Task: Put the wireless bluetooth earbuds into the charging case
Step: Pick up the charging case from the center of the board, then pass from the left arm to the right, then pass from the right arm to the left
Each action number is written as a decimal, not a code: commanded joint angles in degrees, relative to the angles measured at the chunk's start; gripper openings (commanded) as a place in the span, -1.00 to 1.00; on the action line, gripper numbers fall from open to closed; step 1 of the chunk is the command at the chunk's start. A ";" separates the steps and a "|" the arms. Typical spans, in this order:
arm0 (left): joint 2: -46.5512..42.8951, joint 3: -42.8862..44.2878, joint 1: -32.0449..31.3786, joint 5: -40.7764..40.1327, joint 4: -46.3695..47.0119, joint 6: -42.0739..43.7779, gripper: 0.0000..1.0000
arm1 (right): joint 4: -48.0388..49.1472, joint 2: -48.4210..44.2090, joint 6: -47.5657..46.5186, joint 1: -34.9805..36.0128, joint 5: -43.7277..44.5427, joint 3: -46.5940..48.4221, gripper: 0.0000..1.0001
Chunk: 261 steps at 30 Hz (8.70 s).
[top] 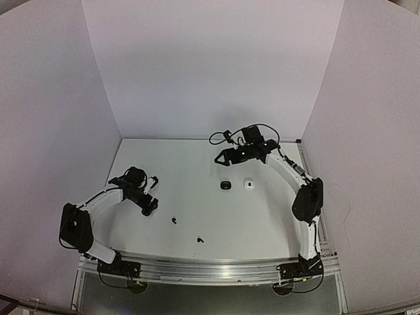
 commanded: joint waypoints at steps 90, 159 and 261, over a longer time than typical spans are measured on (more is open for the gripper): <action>-21.05 -5.39 -11.99 13.83 34.96 37.85 -1.00 | 20.15 5.24 29.97 26.52 9.81 6.23 -0.18; -15.30 2.39 -8.34 57.01 68.86 -31.07 -0.23 | 50.90 -25.51 2.45 24.67 -4.71 -20.07 -1.00; -17.37 0.17 -7.63 57.19 73.38 -32.42 -0.32 | 53.63 -20.74 5.47 24.13 -6.74 -23.04 -1.00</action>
